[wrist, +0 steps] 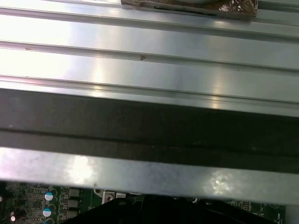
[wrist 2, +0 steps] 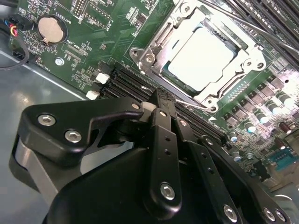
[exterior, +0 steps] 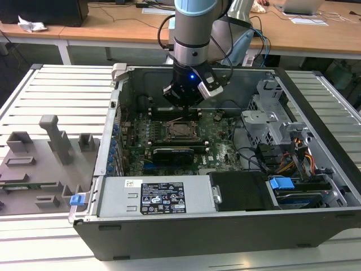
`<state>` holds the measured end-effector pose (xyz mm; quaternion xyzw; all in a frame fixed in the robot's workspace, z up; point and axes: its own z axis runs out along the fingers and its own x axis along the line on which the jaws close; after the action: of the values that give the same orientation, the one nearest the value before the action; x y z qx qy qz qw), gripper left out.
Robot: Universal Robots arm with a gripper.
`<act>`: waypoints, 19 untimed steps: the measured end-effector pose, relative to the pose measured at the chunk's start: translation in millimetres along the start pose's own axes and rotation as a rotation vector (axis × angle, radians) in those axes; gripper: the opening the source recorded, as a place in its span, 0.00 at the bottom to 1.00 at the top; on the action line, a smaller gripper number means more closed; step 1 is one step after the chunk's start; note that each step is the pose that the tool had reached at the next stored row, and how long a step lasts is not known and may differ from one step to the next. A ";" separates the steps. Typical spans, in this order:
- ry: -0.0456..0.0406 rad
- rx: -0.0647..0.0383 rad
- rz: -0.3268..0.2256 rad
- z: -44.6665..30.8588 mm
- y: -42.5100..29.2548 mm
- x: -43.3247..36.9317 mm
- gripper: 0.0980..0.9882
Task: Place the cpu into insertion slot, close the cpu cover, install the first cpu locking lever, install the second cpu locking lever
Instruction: 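Install the first cpu locking lever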
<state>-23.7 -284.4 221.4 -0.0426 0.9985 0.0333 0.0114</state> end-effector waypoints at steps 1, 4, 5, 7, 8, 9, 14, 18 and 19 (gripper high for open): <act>0.0001 0.000 0.000 0.4 -0.1 -0.5 0.01; 0.0000 0.000 0.000 2.0 -0.3 -1.9 0.01; 0.0000 0.000 0.000 3.3 -0.4 -2.8 0.01; -0.0002 -0.002 0.000 4.4 -0.6 -3.2 0.01; -0.0002 -0.002 0.000 4.9 -0.6 -3.4 0.01; -0.0003 -0.003 0.001 5.3 -0.7 -3.5 0.01; -0.0008 -0.006 0.003 7.5 -1.5 -4.3 0.01; -0.0008 -0.006 0.004 9.5 -1.7 -4.9 0.01; -0.0009 -0.006 0.005 10.5 -1.8 -5.1 0.01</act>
<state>-18.2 -285.0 211.0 -0.0403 0.9985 0.0364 0.0117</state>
